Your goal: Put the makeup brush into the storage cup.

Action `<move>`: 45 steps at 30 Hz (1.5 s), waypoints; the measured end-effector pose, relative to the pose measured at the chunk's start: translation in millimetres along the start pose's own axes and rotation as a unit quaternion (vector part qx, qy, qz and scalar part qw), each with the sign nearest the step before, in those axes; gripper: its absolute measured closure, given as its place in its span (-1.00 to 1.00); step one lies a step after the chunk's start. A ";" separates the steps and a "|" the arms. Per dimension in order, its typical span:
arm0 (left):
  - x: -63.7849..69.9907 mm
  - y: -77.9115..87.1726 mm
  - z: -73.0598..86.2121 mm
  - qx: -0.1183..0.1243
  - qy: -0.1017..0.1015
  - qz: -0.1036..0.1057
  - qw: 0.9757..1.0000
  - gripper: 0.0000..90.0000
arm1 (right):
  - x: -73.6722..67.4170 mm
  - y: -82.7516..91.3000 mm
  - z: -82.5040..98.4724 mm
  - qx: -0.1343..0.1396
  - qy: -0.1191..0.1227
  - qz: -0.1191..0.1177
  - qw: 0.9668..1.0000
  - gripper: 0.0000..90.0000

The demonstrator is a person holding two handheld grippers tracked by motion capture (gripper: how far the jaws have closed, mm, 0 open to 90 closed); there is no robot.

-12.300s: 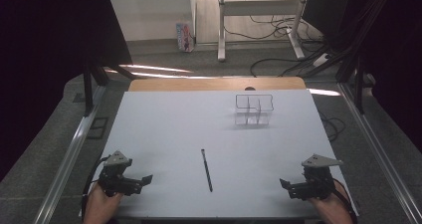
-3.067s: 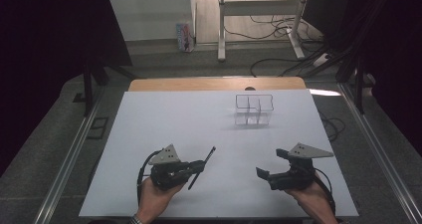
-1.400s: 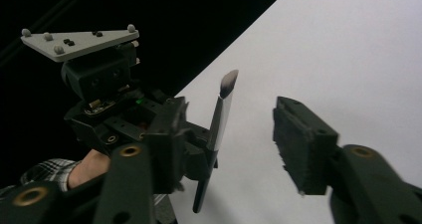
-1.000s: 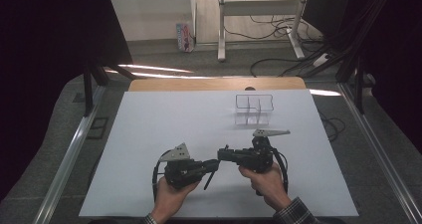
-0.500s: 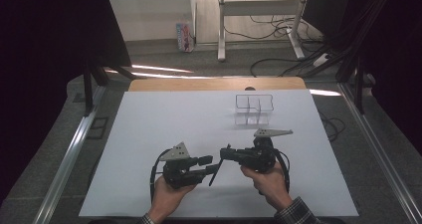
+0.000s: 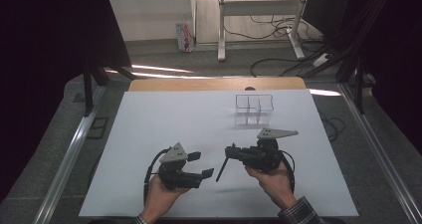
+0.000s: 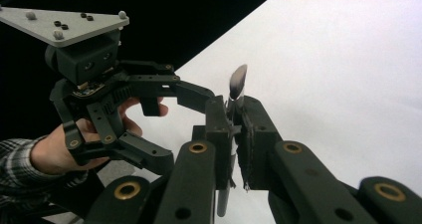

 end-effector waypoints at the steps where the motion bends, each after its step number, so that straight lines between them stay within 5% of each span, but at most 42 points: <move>1: -0.6 -0.2 1.6 -0.007 -0.004 -0.004 1.000 -0.53 | 0.7 1.1 0.1 0.000 0.005 0.005 1.000 0.86; 18: -13.2 4.6 16.5 -0.048 -0.001 -0.031 0.998 -0.83 | 2.6 11.6 0.9 0.000 0.031 0.032 0.999 0.86; 35: -19.9 17.2 22.8 -0.051 0.019 -0.028 0.998 -0.89 | 7.0 22.2 0.9 0.001 0.045 0.057 0.997 0.86; 45: -29.3 24.9 32.3 -0.057 0.023 -0.051 0.997 -0.93 | 12.5 28.4 0.5 -0.001 0.046 0.067 0.997 0.86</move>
Point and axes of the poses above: each handheld gripper's, and its own axes: y roughly backward along the jaws, z roughly out of its underside, x roughly to its right, the point moved 8 cm from there along -y, roughly forward along the jaws, and after that the axes turned 9 degrees about -x, right-handed, at the moved point
